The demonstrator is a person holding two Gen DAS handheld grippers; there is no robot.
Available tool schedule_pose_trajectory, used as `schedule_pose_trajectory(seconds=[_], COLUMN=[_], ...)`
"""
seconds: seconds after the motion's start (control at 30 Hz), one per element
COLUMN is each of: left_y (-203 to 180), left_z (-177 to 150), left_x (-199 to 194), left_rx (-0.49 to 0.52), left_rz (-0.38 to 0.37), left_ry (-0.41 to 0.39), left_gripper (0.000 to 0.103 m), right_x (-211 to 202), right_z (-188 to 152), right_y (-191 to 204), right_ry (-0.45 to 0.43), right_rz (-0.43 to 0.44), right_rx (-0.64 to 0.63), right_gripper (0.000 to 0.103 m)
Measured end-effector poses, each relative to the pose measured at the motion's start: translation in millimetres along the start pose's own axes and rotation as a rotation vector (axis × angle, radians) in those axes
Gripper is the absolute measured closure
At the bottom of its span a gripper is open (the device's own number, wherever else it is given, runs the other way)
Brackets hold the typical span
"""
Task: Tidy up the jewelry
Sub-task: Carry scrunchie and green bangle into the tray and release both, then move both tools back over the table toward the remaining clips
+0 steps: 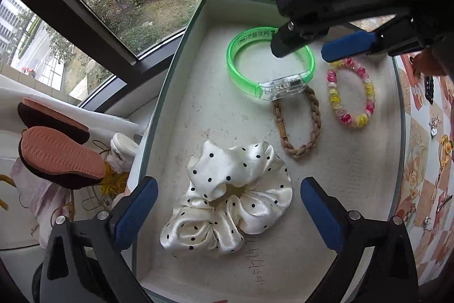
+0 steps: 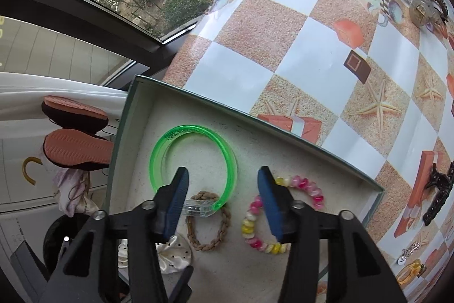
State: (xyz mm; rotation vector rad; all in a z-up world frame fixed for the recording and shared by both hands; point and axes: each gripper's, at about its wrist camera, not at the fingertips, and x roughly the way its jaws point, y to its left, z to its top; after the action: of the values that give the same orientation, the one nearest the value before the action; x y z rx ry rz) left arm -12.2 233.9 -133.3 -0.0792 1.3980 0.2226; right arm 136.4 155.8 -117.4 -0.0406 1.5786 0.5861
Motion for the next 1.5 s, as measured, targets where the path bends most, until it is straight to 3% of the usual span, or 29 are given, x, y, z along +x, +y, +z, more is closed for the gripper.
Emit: schedule_pose_trajectory(seconds=[0.17, 0.27, 0.4, 0.7, 0.97, 1.3, 1.5], left_y=[-2, -1, -3, 0, 0, -26, -50], left_z=[-1, -2, -3, -3, 3, 14, 24], left_x=[-2, -5, -9, -28, -44, -70, -78], left_rx=[-0.003, -0.016, -0.011, -0.016, -0.022, 0.054, 0.113], left_rz=[-0.014, -0.029, -0.026, 0.019, 0.012, 0.010, 0.037], left_ry=[0.022, 0.033, 0.048, 0.039, 0.030, 0.003, -0.018], left_gripper=[0.000, 0.000, 0.000, 0.000, 0.000, 0.000, 0.000], right_x=[-17, -28, -45, -92, -134, -166, -172], right_z=[-2, -5, -12, -36, -64, -112, -155], right_y=[2, 3, -2, -28, -77, -148, -196], right_ry=[-0.026, -0.042, -0.068, -0.206, -0.301, -0.340, -0.304], right_rz=[0.051, 0.085, 0.125, 0.160, 0.142, 0.100, 0.064], right_rx=[0.017, 0.030, 0.055, 0.112, 0.222, 0.365, 0.474], right_gripper=[0.039, 0.025, 0.015, 0.014, 0.013, 0.013, 0.013])
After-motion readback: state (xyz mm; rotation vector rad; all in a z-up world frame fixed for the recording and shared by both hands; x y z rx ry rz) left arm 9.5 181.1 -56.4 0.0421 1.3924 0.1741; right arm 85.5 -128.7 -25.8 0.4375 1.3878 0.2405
